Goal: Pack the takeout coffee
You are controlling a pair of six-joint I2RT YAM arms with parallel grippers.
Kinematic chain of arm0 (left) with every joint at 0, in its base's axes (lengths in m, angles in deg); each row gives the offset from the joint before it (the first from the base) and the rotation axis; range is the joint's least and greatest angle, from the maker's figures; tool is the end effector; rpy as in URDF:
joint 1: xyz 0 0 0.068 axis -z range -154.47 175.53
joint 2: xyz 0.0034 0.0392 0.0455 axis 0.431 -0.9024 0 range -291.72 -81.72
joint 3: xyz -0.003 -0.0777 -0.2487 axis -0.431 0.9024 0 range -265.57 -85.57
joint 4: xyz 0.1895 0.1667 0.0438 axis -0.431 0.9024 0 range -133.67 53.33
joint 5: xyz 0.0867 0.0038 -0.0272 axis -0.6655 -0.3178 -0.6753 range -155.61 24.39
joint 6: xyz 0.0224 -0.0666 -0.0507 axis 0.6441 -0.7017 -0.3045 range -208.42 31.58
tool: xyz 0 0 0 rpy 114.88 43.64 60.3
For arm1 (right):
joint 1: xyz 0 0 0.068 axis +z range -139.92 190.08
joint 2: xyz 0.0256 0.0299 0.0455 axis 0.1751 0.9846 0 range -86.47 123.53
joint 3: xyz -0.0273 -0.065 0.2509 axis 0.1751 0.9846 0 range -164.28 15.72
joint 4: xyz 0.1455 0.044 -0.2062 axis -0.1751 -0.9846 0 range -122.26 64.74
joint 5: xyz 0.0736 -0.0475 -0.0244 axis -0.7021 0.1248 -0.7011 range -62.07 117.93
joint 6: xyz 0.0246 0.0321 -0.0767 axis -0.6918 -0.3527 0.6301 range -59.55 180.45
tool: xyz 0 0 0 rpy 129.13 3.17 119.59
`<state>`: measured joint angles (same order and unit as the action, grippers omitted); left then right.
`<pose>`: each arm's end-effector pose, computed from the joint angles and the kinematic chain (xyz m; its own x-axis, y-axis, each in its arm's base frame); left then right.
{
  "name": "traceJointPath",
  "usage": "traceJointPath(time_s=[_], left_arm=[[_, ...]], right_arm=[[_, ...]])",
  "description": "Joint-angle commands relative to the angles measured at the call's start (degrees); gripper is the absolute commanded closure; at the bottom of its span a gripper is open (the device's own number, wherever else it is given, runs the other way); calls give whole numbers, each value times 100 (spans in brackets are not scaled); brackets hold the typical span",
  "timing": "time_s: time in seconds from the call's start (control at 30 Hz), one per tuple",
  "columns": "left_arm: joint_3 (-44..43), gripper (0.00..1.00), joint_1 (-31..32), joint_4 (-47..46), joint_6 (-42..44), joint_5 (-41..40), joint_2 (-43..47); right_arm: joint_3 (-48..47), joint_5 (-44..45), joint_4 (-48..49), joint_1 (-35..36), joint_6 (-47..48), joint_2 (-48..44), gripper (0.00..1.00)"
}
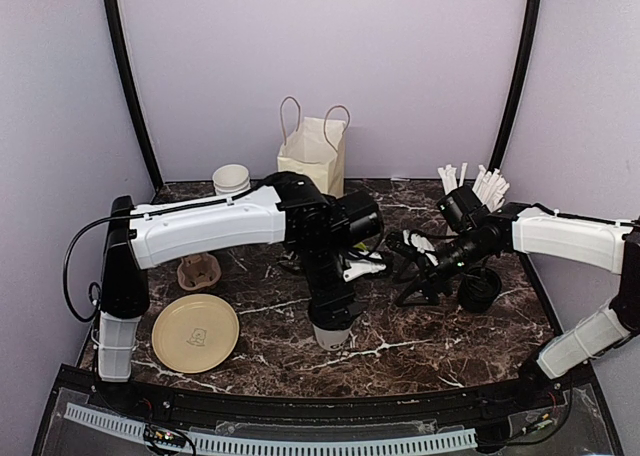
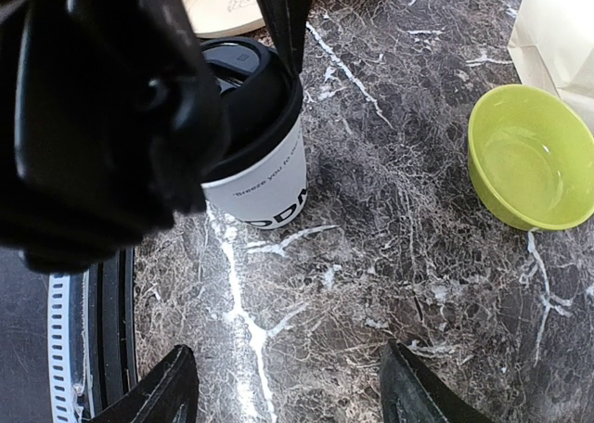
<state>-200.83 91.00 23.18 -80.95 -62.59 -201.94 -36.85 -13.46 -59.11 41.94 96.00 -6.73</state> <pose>0.1777 -0.3994 0.2268 -0.2721 0.9089 -0.3160 0.9588 0.2839 -0.0091 0.2104 0.1905 0.1898 -0.2159 -0.6479 -0.7305 -0.9756 0.1123 0.1887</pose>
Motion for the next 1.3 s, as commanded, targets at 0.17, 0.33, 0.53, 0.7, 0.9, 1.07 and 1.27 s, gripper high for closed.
traceJointPath(time_s=[0.17,0.33,0.53,0.7,0.9,1.07,1.27], left_arm=[[-216,1,18,126,-80,-166,315],[119,1,18,128,-145,-403,878],[1080,2,-90,-618,-638,-979,1655],[1814,12,-405,-1412,-1768,-697,2025],[3230,19,-766,-3008,-2857,288,2747],[4055,22,-879,-3909,-3252,797,3065],[4371,26,-893,-4234,-3322,1131,2955]], right_arm=[[-14,-143,-77,-30,-1,-19,33],[-250,-148,-262,-30,-229,-69,33],[-518,253,-131,-29,-1306,-62,36],[-545,-619,-272,-13,-2086,339,36],[-573,-1761,-620,168,-2155,1078,41],[-876,-2214,-839,406,-2137,1677,44],[-1152,-2497,-1115,577,-1935,2105,47]])
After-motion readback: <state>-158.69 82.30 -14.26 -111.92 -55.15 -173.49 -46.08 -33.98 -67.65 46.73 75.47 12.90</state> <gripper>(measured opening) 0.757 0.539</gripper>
